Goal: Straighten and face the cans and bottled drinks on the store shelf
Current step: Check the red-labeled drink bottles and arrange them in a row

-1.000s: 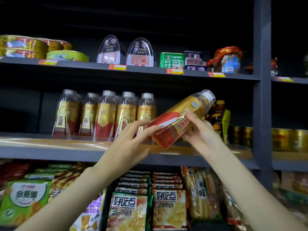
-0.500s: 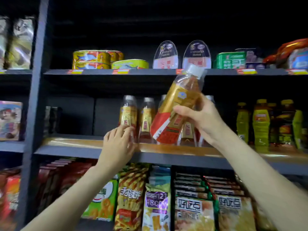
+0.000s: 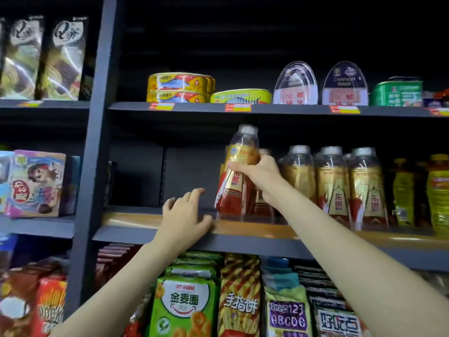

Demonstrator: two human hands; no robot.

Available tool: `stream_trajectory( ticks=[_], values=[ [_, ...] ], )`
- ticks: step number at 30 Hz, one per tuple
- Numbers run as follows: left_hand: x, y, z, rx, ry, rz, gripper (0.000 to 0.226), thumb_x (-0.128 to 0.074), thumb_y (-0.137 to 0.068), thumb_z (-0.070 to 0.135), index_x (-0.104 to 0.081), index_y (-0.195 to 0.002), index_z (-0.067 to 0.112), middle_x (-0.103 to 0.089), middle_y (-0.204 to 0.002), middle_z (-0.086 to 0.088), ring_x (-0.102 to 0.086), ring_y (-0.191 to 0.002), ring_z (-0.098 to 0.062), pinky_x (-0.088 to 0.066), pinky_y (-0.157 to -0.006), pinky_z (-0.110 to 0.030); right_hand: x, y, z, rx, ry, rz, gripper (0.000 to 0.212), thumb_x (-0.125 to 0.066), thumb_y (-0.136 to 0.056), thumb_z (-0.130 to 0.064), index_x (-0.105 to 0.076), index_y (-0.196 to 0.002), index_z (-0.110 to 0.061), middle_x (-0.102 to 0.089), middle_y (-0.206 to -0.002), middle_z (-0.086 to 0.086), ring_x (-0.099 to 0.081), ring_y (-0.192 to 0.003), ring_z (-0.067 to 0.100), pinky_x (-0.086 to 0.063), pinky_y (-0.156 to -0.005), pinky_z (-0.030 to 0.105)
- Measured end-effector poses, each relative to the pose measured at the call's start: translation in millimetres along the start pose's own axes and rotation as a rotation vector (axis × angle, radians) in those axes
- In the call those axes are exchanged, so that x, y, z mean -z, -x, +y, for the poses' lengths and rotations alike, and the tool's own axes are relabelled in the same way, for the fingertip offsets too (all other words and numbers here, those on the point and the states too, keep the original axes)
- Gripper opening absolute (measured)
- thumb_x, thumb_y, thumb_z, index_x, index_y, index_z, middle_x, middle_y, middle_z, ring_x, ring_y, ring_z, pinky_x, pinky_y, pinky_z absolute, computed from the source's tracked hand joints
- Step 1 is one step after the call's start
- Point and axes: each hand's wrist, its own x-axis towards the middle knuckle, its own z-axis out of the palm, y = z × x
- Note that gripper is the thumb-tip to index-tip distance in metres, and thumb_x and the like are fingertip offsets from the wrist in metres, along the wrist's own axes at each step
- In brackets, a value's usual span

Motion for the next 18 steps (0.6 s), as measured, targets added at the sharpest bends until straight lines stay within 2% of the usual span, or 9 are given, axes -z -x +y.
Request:
stream_trajectory(
  ticks=[4,6,9,11,13,16,18],
  values=[
    [1,-8,3,-0.016,0.068,-0.054,0.07,-0.036,-0.079,0.048,-0.026,-0.142,0.021,-0.045,-0.137,0.005,-0.038,-0.128,-0.012,-0.008,-0.112,-0.035,-11,-4,15,-0.08,0.144,0.009,0.059,-0.085,-0.064,-0.033,-0.054,-0.112,-0.014,-0.066,-0.104,0.006,-0.065,-0.094,0.022,-0.054,-0.086,0.042],
    [3,-15,6,-0.006,0.1,-0.129,0.071,-0.042,-0.081,0.05,-0.024,-0.144,0.023,-0.045,-0.14,0.005,-0.039,-0.128,-0.013,-0.008,-0.112,-0.035,-15,-4,23,-0.089,0.203,0.011,0.067,-0.083,-0.066,-0.034,-0.049,-0.12,-0.013,-0.062,-0.114,0.007,-0.062,-0.101,0.023,-0.052,-0.088,0.042],
    [3,-28,13,0.029,0.151,-0.223,0.085,-0.039,-0.07,0.06,-0.021,-0.146,0.026,-0.049,-0.138,0.006,-0.042,-0.128,-0.017,-0.015,-0.111,-0.037,-21,-7,26,-0.033,0.399,0.041,0.081,-0.079,-0.071,-0.042,-0.04,-0.132,-0.007,-0.052,-0.13,0.01,-0.052,-0.117,0.027,-0.047,-0.096,0.042],
    [-1,-37,17,0.047,0.151,-0.199,0.079,-0.05,-0.081,0.06,-0.019,-0.146,0.028,-0.052,-0.135,0.006,-0.045,-0.126,-0.019,-0.024,-0.108,-0.038,-25,-9,23,0.002,0.51,0.048,0.093,-0.075,-0.074,-0.047,-0.029,-0.141,-0.003,-0.044,-0.14,0.014,-0.045,-0.126,0.029,-0.043,-0.101,0.041],
    [-8,-41,20,0.065,0.088,-0.139,0.071,-0.051,-0.087,0.053,-0.019,-0.145,0.028,-0.057,-0.129,0.005,-0.049,-0.123,-0.019,-0.027,-0.104,-0.038,-26,-7,21,0.009,0.531,0.014,0.098,-0.071,-0.078,-0.047,-0.018,-0.146,-0.001,-0.037,-0.145,0.016,-0.041,-0.131,0.031,-0.04,-0.103,0.04],
    [-14,-39,21,0.114,0.059,-0.023,0.061,-0.051,-0.09,0.044,-0.026,-0.143,0.026,-0.066,-0.112,0.004,-0.054,-0.115,-0.02,-0.026,-0.102,-0.036,-15,4,20,0.026,0.502,-0.031,0.08,-0.062,-0.087,-0.043,-0.023,-0.145,-0.004,-0.041,-0.143,0.013,-0.044,-0.128,0.028,-0.041,-0.099,0.034],
    [-16,-35,23,0.131,0.067,0.059,0.055,-0.049,-0.092,0.033,-0.03,-0.142,0.023,-0.067,-0.108,0.002,-0.057,-0.108,-0.02,-0.025,-0.103,-0.035,3,16,16,0.1,0.534,0.019,0.062,-0.056,-0.093,-0.034,-0.029,-0.143,-0.009,-0.044,-0.141,0.01,-0.047,-0.125,0.025,-0.041,-0.098,0.033]
  ],
)
